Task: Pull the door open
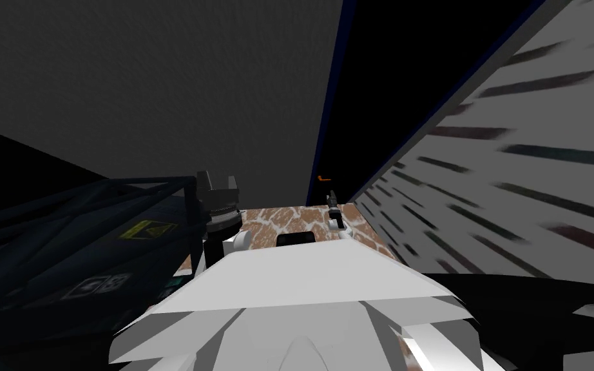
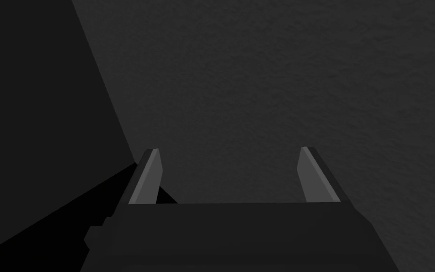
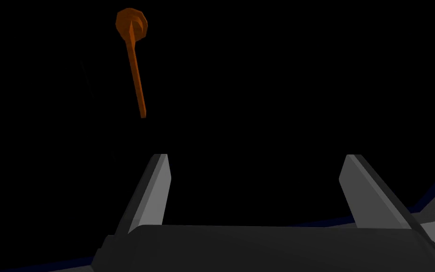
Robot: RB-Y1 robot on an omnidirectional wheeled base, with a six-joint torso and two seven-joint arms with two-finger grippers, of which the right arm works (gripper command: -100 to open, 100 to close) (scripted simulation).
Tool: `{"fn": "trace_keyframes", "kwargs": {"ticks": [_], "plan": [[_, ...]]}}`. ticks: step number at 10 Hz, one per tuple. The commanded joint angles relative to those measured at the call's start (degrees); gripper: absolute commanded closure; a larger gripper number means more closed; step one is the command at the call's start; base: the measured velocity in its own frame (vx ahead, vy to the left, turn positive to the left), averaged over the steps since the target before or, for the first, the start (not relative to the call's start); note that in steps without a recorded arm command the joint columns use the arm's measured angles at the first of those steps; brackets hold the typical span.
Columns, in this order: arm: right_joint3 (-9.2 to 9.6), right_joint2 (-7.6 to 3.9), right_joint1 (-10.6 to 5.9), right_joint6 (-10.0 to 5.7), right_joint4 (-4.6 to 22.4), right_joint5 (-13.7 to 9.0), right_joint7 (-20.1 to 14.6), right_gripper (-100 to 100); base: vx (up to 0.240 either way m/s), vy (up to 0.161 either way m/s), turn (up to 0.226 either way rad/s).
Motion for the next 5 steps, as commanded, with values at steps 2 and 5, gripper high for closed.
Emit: {"fn": "trace_keyframes", "kwargs": {"ticks": [2, 5], "plan": [[-0.66, -0.25, -1.99, -0.81, 4.77, -0.64, 0.16, -100, 0.036, -0.093, 0.168], [-1.35, -0.59, -3.97, -1.55, 9.78, -1.32, 0.24, -100, 0.060, -0.097, 0.141]]}}
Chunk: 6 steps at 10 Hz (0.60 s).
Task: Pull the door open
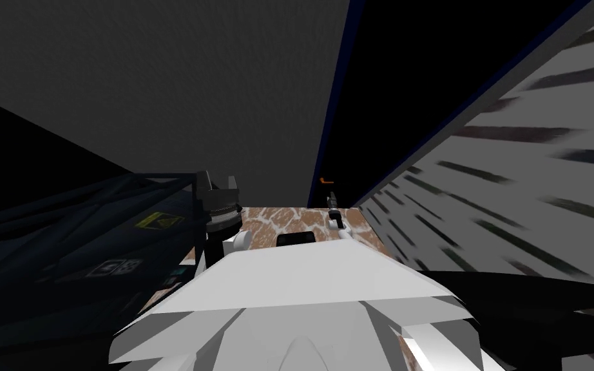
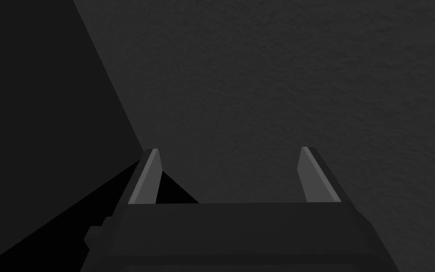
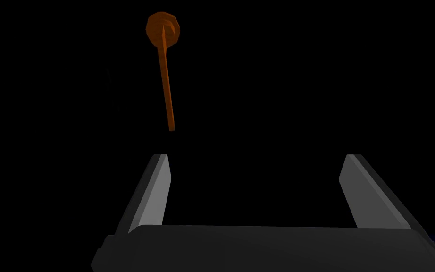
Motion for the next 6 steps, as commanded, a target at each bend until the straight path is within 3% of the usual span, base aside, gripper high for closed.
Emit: {"fn": "trace_keyframes", "kwargs": {"ticks": [1, 6], "plan": [[-0.38, -0.24, -1.20, -0.52, 2.86, -0.38, 0.03, -100, 0.036, -0.094, 0.122], [-1.38, -0.71, -4.09, -1.60, 10.06, -1.37, 0.15, -100, 0.033, -0.084, 0.124]]}}
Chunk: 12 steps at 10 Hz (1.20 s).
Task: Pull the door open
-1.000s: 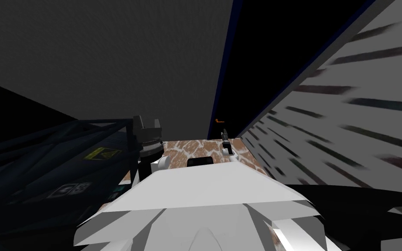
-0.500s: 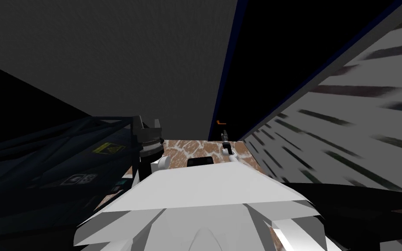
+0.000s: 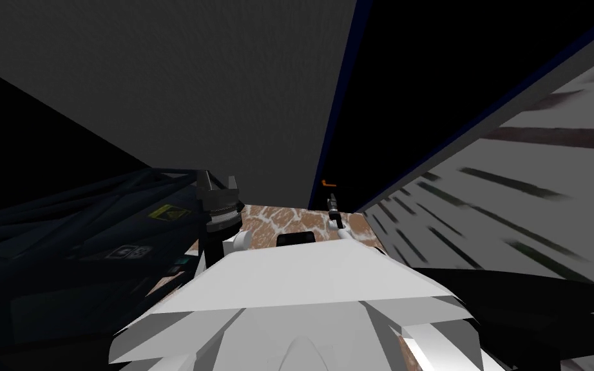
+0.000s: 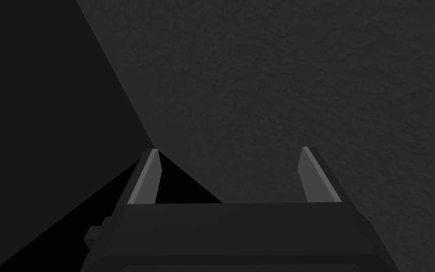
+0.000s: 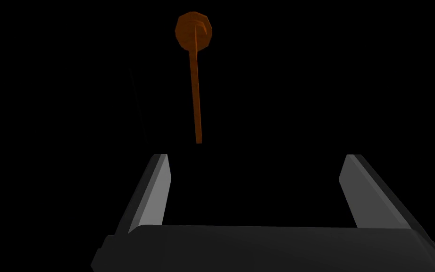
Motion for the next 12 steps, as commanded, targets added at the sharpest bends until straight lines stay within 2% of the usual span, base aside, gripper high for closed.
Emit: {"fn": "trace_keyframes", "kwargs": {"ticks": [1, 4, 5, 7, 11, 12], "plan": [[-0.29, -0.22, -0.77, -0.28, 1.99, -0.30, -0.04, -100, 0.040, -0.092, 0.102], [-0.75, -0.43, -2.13, -0.78, 5.33, -0.76, 0.02, -100, 0.031, -0.072, 0.102], [-0.75, -0.43, -2.13, -0.78, 5.33, -0.76, 0.02, -100, 0.012, -0.045, 0.030], [-1.13, -0.60, -3.22, -1.19, 8.01, -1.13, 0.07, -100, 0.018, -0.050, 0.095], [-1.55, -0.78, -4.44, -1.64, 11.01, -1.55, 0.12, -100, 0.020, -0.059, 0.072], [-1.49, -0.82, -4.45, -1.55, 10.79, -1.50, 0.08, -100, 0.010, -0.028, 0.019]]}}
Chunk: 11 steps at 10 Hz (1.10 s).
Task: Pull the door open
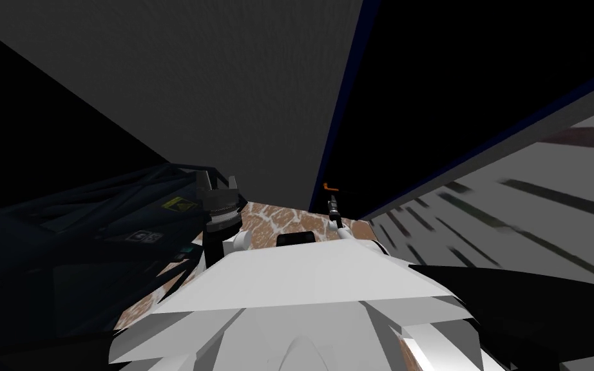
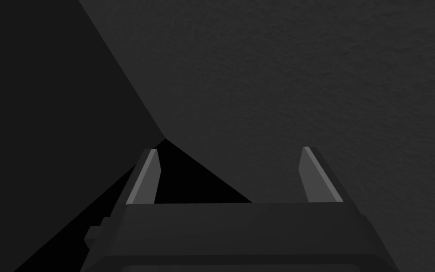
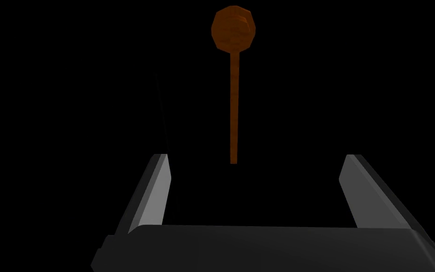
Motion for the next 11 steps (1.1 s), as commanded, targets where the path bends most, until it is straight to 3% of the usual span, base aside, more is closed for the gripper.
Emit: {"fn": "trace_keyframes", "kwargs": {"ticks": [1, 2, 6, 9, 10, 11], "plan": [[-0.29, -0.67, 0.54, -0.41, 0.23, -0.20, -0.63, -100, 0.108, -0.015, 0.091], [-0.29, -0.67, 0.54, -0.41, 0.23, -0.20, -0.63, -100, 0.138, -0.018, 0.050], [-1.18, -2.69, 2.18, -1.62, 0.92, -0.78, -2.50, -100, 0.180, -0.023, 0.087], [-1.18, -2.69, 2.18, -1.62, 0.92, -0.78, -2.50, -100, 0.055, -0.013, 0.006], [-1.61, -3.67, 2.97, -2.21, 1.25, -1.07, -3.41, -100, 0.096, -0.027, 0.087], [-1.69, -3.87, 3.13, -2.33, 1.32, -1.12, -3.59, -100, 0.189, -0.051, 0.129]]}}
